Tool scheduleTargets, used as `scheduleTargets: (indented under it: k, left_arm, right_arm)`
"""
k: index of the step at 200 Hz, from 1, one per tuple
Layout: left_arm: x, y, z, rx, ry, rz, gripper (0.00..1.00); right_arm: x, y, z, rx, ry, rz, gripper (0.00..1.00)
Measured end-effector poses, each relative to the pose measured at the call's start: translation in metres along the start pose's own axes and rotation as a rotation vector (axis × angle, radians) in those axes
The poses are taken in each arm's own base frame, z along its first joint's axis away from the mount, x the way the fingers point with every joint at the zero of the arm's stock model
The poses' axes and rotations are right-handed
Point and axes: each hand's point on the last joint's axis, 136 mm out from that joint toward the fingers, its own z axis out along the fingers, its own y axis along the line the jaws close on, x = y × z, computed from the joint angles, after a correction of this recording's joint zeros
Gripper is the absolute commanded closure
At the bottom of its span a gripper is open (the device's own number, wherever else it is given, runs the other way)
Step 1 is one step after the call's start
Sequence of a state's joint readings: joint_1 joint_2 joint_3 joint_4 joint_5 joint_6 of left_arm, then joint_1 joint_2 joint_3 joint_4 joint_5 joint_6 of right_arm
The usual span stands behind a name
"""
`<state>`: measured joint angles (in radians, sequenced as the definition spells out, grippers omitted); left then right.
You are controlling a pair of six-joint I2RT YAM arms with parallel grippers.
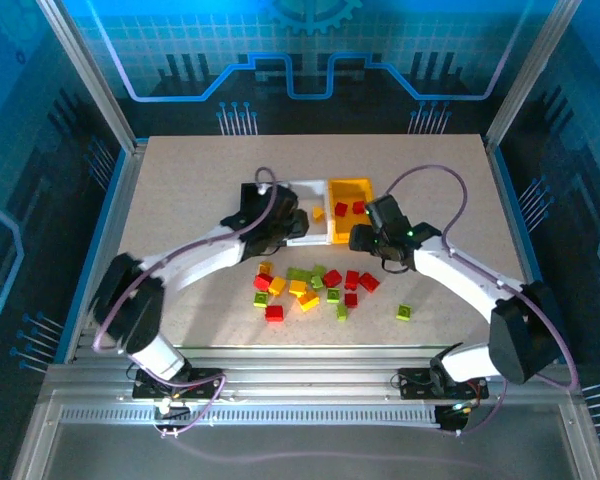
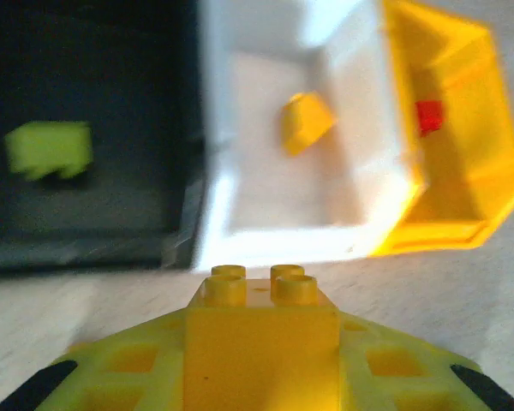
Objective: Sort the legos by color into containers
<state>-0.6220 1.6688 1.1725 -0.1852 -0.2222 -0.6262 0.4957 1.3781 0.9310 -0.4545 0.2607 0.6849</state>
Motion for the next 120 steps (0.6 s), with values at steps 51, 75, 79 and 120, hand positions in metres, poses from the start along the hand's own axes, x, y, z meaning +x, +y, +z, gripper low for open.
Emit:
scheduleTargets:
  k: [51, 75, 79, 120]
  left_arm:
    - [-0.010, -0.021, 0.072, -0.040, 0.044, 0.042, 0.56]
    - [-0.014, -0.026, 0.084, -0.050, 0.052, 0.060, 0.37]
    - [-0.015, -0.027, 0.085, -0.051, 0.051, 0.051, 0.33]
    - [-0.016, -0.031, 0.072, -0.029, 0.048, 0.050, 0.02]
  right_arm:
    - [0.024, -0.019, -0.014, 0.002, 0.015, 0.017, 0.25]
    - [0.036, -0.029, -0.025, 0.012, 0.028, 0.036, 0.23]
    - [0.037, -0.031, -0.028, 0.014, 0.029, 0.040, 0.22]
    - [0.061, -0.052, -0.044, 0.057, 0.086, 0.088, 0.20]
